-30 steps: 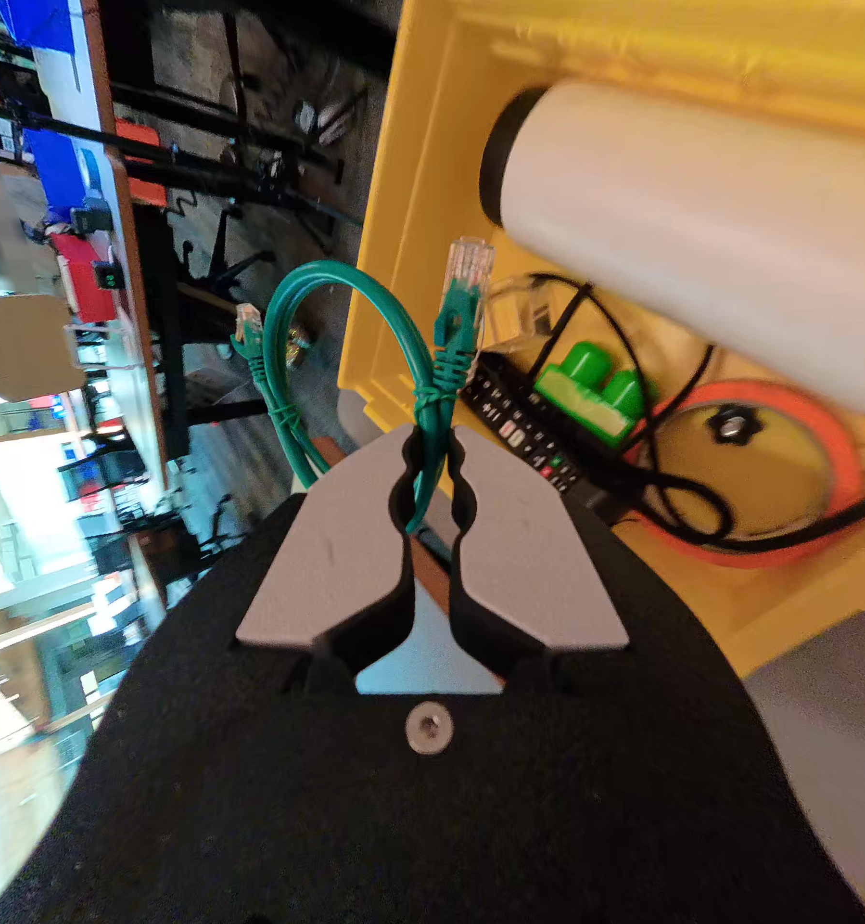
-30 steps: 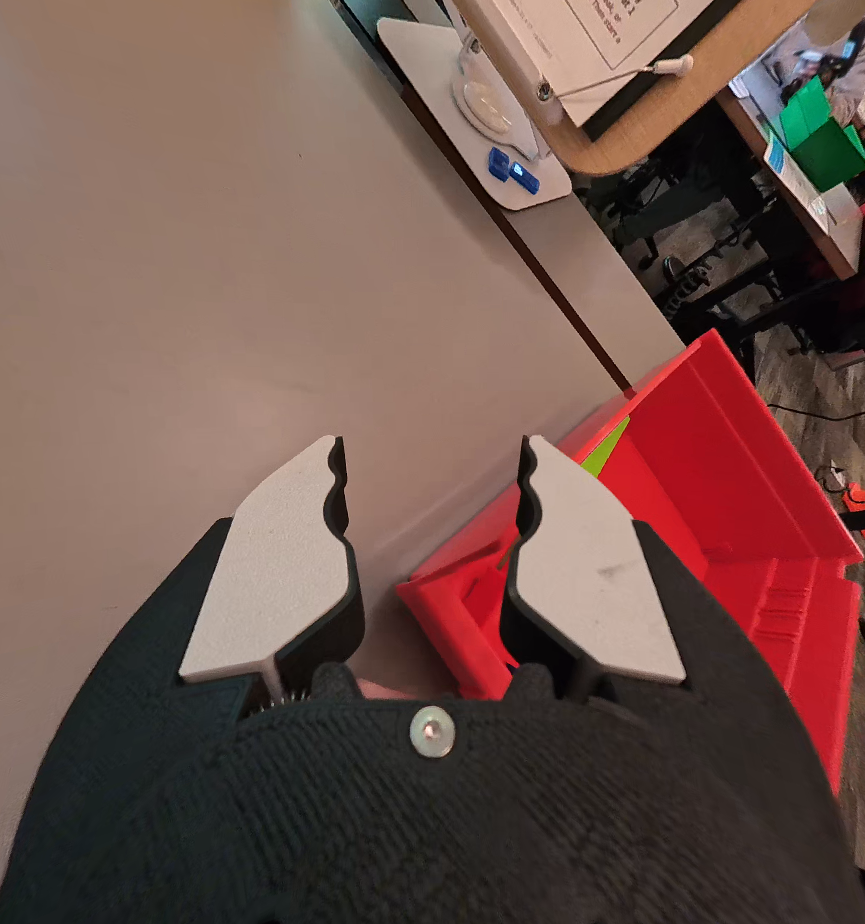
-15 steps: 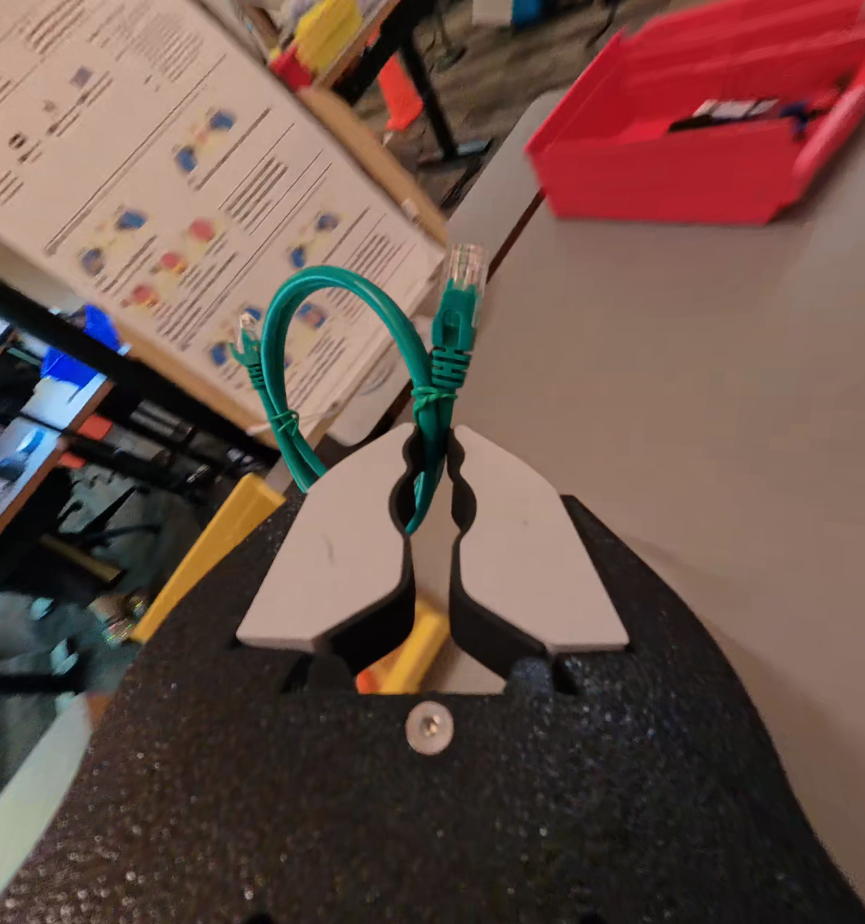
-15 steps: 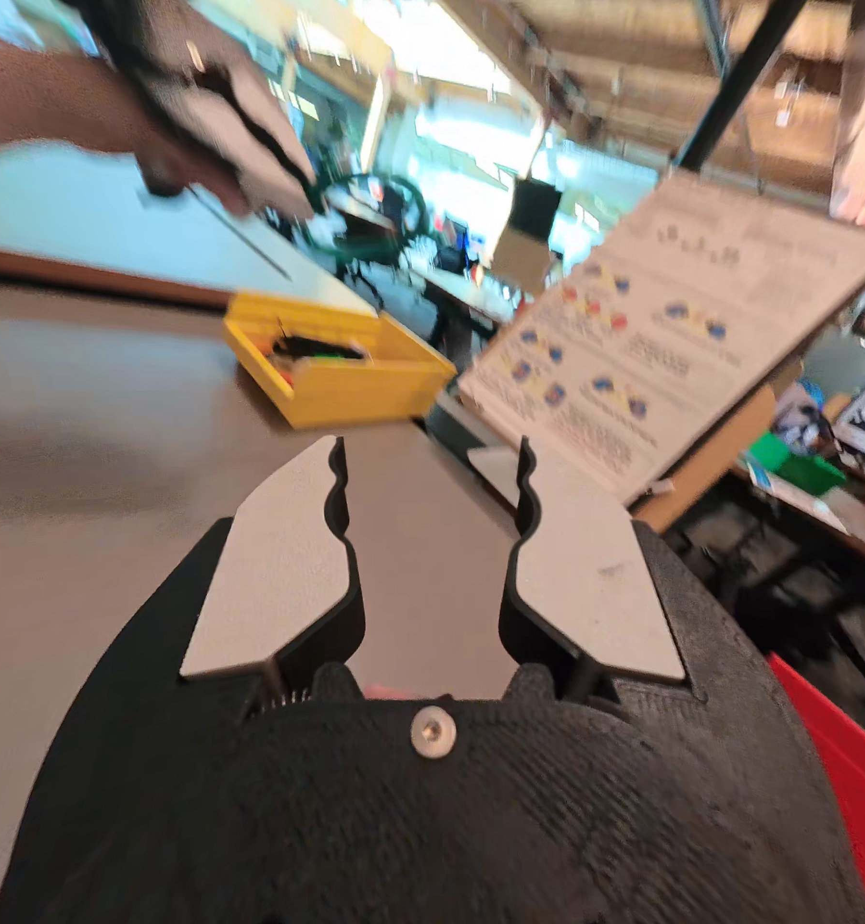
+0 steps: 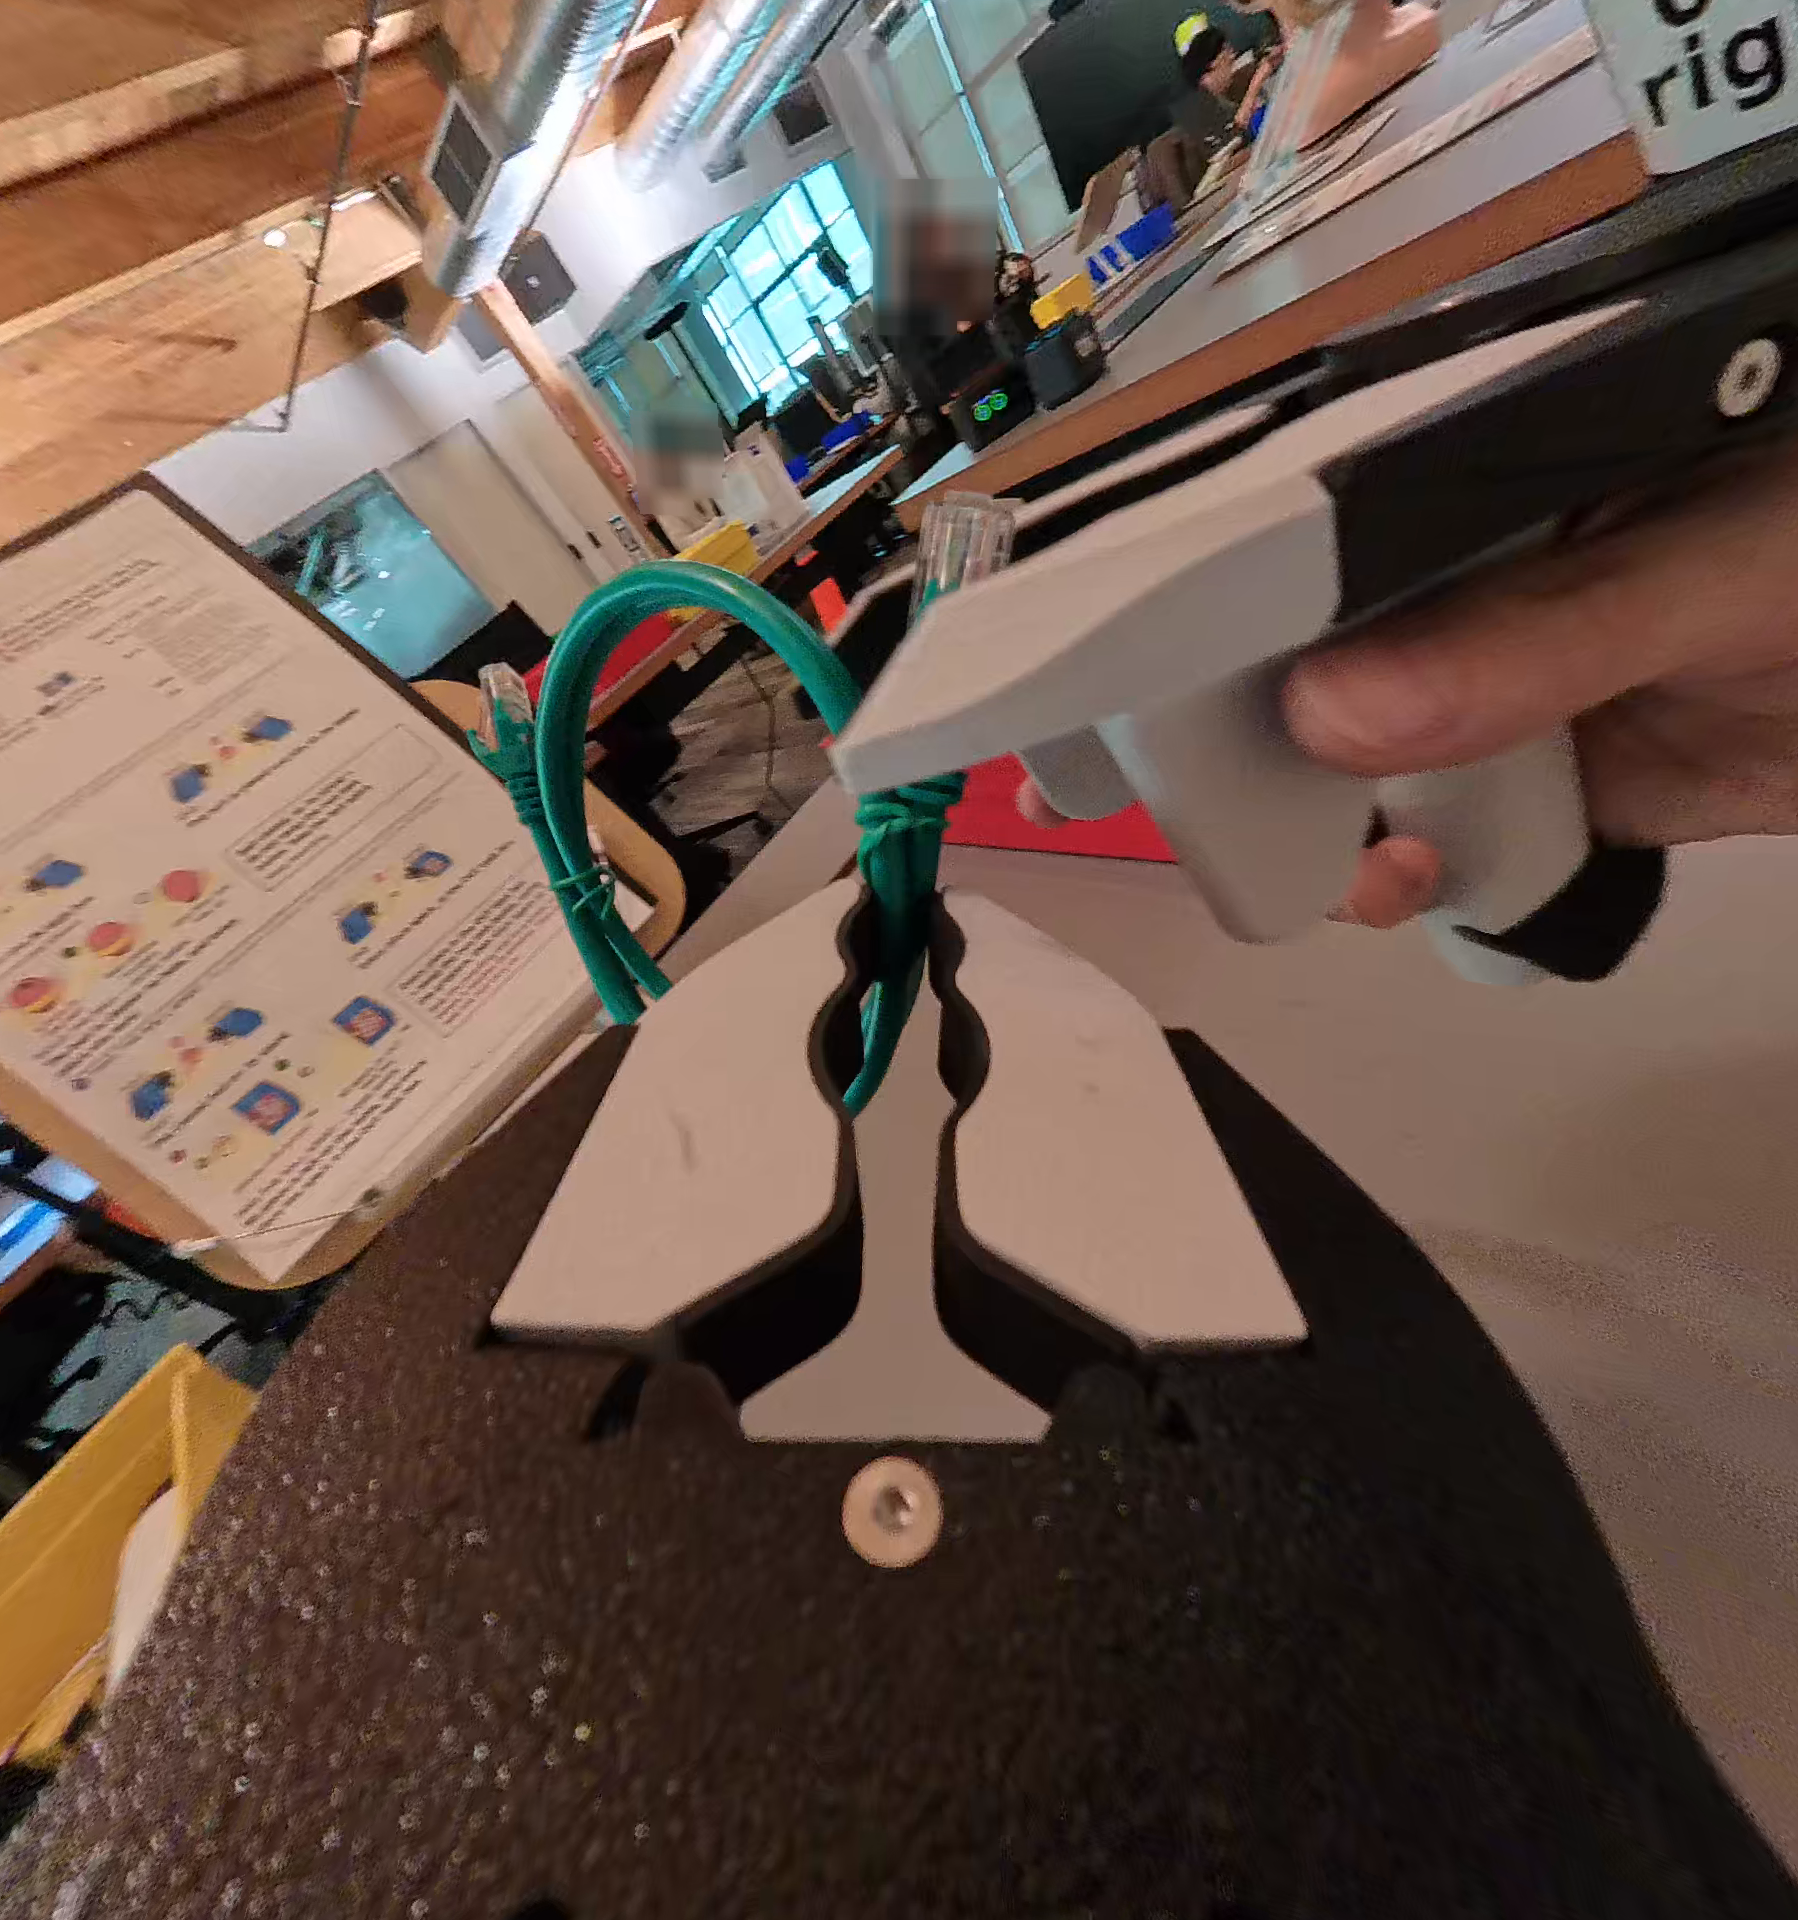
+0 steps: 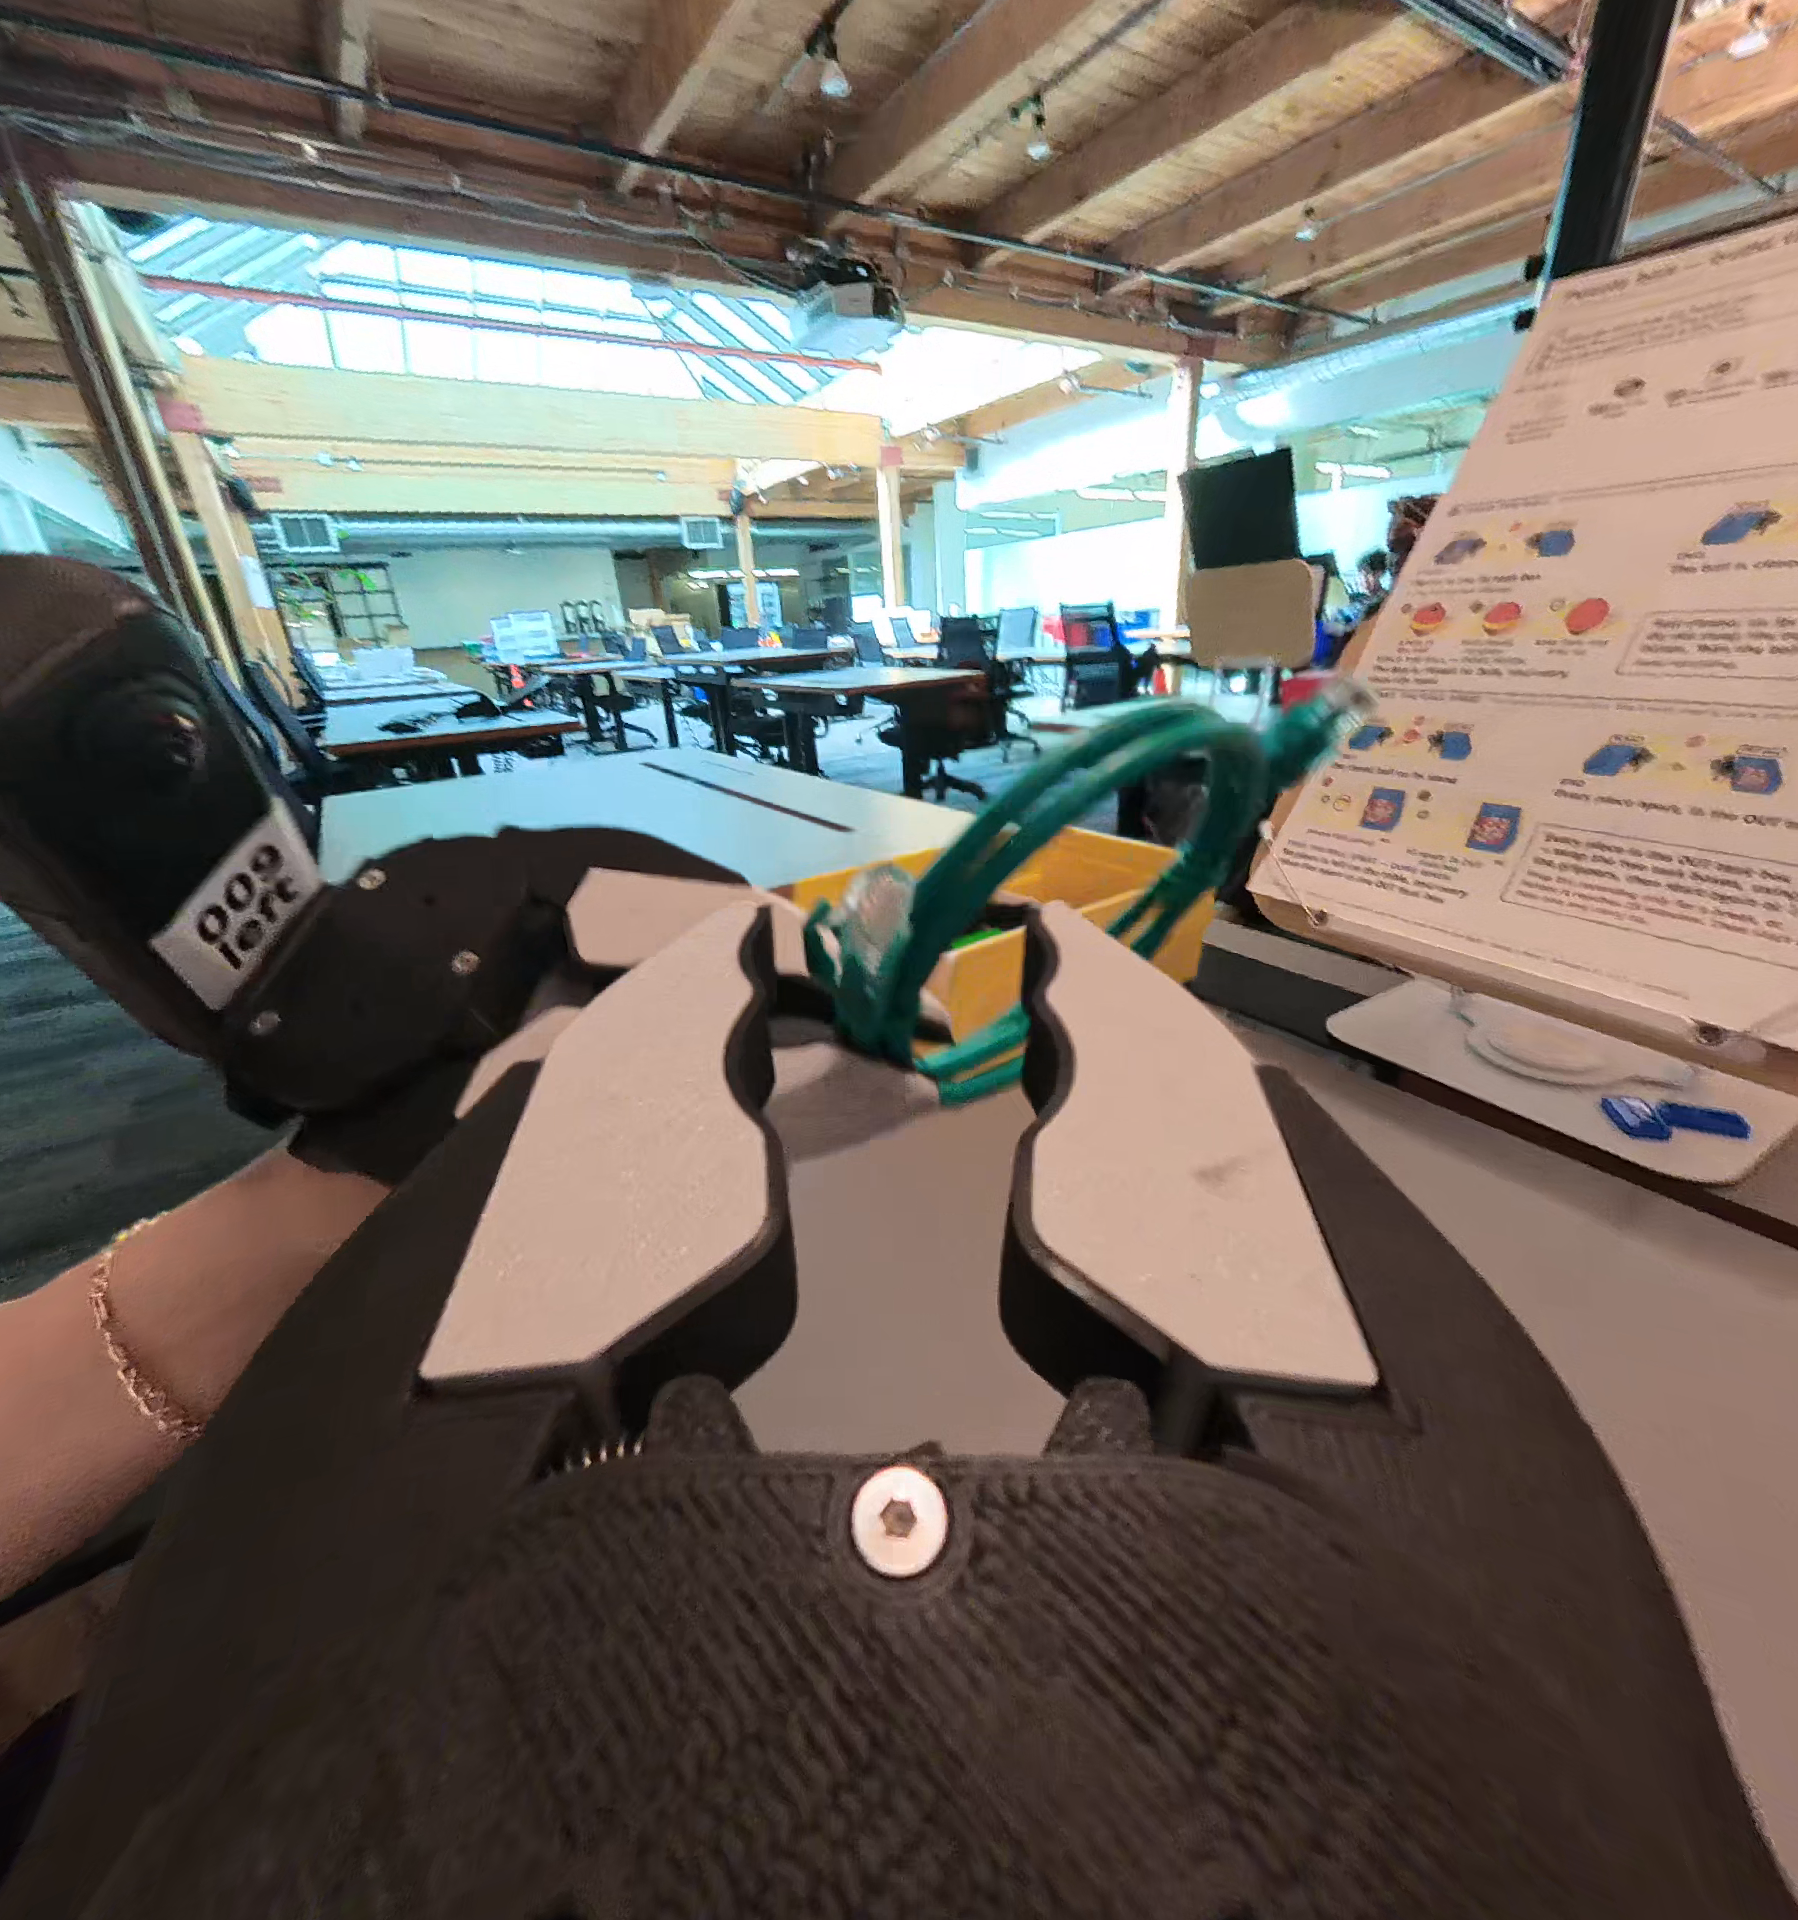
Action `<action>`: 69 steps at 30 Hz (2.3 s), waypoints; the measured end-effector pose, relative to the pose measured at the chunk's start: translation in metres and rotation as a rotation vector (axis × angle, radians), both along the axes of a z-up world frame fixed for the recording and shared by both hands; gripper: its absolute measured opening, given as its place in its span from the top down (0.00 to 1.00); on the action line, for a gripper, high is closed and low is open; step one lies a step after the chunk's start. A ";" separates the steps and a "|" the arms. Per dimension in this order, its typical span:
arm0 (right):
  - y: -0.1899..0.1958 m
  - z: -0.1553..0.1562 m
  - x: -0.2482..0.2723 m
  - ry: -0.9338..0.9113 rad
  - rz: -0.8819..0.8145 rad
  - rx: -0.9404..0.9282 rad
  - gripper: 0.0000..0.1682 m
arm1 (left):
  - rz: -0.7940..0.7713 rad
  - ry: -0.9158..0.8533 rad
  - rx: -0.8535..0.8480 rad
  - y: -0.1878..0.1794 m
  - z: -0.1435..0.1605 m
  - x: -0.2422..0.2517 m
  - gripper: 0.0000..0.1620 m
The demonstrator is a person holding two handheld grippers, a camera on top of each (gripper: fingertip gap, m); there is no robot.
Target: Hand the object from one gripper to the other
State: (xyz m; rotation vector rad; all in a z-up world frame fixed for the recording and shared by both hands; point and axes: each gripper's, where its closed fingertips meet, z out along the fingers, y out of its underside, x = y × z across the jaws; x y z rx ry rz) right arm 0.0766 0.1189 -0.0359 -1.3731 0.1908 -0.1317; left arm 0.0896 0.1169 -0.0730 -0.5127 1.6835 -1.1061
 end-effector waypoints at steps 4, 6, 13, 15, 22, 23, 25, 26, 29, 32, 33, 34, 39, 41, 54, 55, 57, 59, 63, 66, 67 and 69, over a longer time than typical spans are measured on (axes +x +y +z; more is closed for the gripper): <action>0.004 -0.007 0.003 -0.069 -0.029 -0.063 0.86 | -0.029 0.031 -0.051 0.000 -0.011 0.001 0.95; 0.009 -0.013 0.006 -0.113 -0.044 -0.113 0.90 | -0.062 0.088 -0.060 -0.001 -0.021 0.001 0.94; 0.016 -0.022 0.010 -0.549 -0.229 -0.176 0.91 | -0.220 0.308 -0.405 0.018 -0.014 -0.011 0.74; 0.022 -0.027 0.003 -0.605 -0.232 -0.163 0.91 | -0.250 0.349 -0.649 0.032 0.000 -0.010 0.75; 0.037 -0.032 -0.022 -0.785 -0.230 -0.173 0.91 | -0.490 0.503 -1.286 0.072 0.024 -0.012 0.81; 0.039 -0.035 -0.026 -0.786 -0.202 -0.172 0.91 | -0.511 0.509 -1.317 0.074 0.025 -0.013 0.81; 0.043 -0.040 -0.030 -0.797 -0.181 -0.175 0.91 | -0.561 0.550 -1.327 0.071 0.023 -0.014 0.81; 0.044 -0.043 -0.030 -0.799 -0.182 -0.186 0.91 | -0.574 0.580 -1.323 0.070 0.021 -0.015 0.85; 0.046 -0.052 -0.026 -0.761 -0.165 -0.218 0.91 | -0.595 0.584 -1.283 0.069 0.019 -0.018 0.90; 0.048 -0.066 -0.038 -0.645 0.057 -0.263 0.74 | -0.532 0.525 -1.103 0.066 0.011 -0.019 0.97; 0.045 -0.061 -0.044 -0.563 0.140 -0.232 0.64 | -0.462 0.481 -0.985 0.067 0.003 -0.016 0.96; 0.039 -0.053 -0.045 -0.470 0.191 -0.192 0.61 | -0.406 0.430 -0.843 0.068 -0.005 -0.015 0.97; 0.018 -0.022 -0.024 0.040 0.317 -0.026 0.59 | -0.442 0.277 -0.384 0.043 -0.019 -0.029 0.97; 0.012 -0.011 -0.023 0.272 0.436 0.080 0.59 | -0.495 0.234 -0.207 0.028 -0.031 -0.037 0.97; 0.023 -0.045 -0.034 0.449 0.578 -0.089 0.89 | -0.482 0.221 0.343 0.009 -0.093 -0.040 0.97; 0.024 -0.046 -0.036 0.441 0.589 -0.099 0.89 | -0.482 0.231 0.344 0.008 -0.095 -0.040 0.97; 0.024 -0.047 -0.033 0.398 0.571 -0.097 0.90 | -0.470 0.249 0.330 0.008 -0.096 -0.039 0.97; 0.021 -0.046 -0.036 0.374 0.606 -0.105 0.91 | -0.457 0.242 0.309 0.008 -0.094 -0.036 0.96; 0.013 -0.028 -0.023 0.299 0.532 -0.007 0.92 | -0.370 0.199 0.149 0.017 -0.072 -0.026 0.80; 0.005 -0.012 0.000 0.306 0.394 0.144 0.92 | -0.283 0.115 0.056 0.022 -0.043 -0.021 0.73; 0.003 -0.008 0.007 0.314 0.351 0.194 0.92 | -0.262 0.058 0.045 0.020 -0.031 -0.022 0.73; -0.001 -0.004 0.017 0.352 0.297 0.274 0.92 | -0.203 -0.061 0.076 0.013 -0.014 -0.023 0.73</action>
